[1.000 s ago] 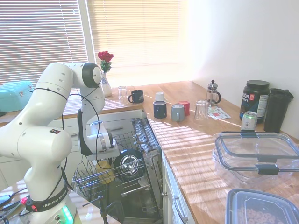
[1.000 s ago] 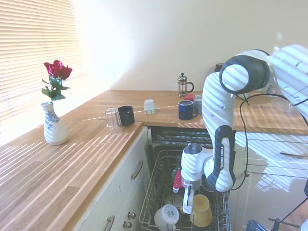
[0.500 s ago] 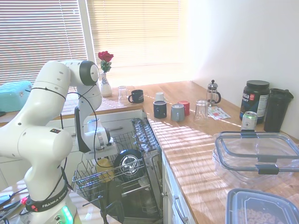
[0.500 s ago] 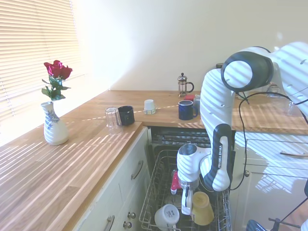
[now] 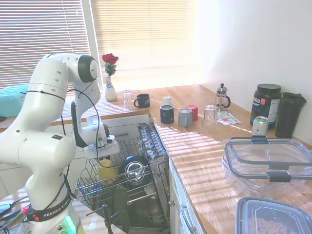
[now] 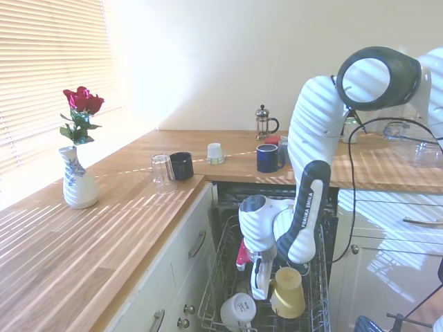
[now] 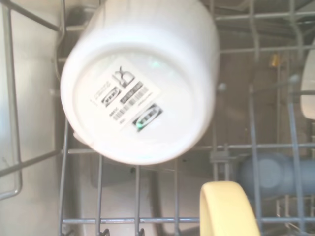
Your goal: Unload the mug from the dish rack
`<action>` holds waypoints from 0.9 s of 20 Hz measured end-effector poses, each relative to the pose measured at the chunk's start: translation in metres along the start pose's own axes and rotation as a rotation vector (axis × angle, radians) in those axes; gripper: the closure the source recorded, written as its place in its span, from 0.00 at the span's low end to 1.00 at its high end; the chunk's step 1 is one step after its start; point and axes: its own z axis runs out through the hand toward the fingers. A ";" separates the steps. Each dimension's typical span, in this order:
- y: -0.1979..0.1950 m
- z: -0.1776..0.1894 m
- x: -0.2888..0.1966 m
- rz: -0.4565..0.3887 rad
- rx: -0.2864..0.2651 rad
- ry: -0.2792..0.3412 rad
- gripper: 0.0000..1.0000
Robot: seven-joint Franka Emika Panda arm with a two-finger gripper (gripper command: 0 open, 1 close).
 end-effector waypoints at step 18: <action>0.089 -0.195 0.068 0.082 -0.116 0.074 1.00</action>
